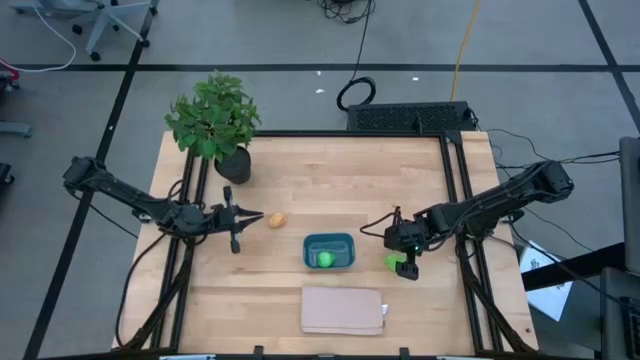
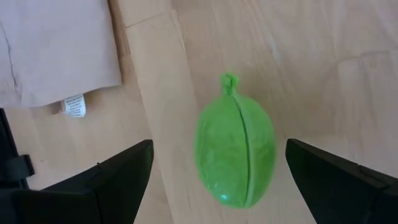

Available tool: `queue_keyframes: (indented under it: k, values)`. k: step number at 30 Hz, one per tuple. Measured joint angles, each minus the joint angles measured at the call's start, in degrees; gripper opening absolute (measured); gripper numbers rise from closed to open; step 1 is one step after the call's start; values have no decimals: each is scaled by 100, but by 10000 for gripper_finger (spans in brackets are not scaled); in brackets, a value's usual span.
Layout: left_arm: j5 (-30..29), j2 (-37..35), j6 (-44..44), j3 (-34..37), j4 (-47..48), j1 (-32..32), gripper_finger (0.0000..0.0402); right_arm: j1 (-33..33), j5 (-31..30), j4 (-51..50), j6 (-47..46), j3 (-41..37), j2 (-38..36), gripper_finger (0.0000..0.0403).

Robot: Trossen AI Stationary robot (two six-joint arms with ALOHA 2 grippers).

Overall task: Pick and placing Produce into tupperware
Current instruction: Put the green melon into the blue bin

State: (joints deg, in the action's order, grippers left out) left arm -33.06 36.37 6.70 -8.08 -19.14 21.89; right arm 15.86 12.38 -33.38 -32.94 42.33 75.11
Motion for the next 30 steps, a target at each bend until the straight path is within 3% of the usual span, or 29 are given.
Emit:
queue_keyframes:
  k: [22, 30]
  values:
    - [2, -1, -15, 0, 7, 0, 33, 25, -37, 663, 63, -516, 0, 338]
    - [2, -1, -15, 0, 7, 0, 33, 195, -398, 622, 106, -516, 62, 336]
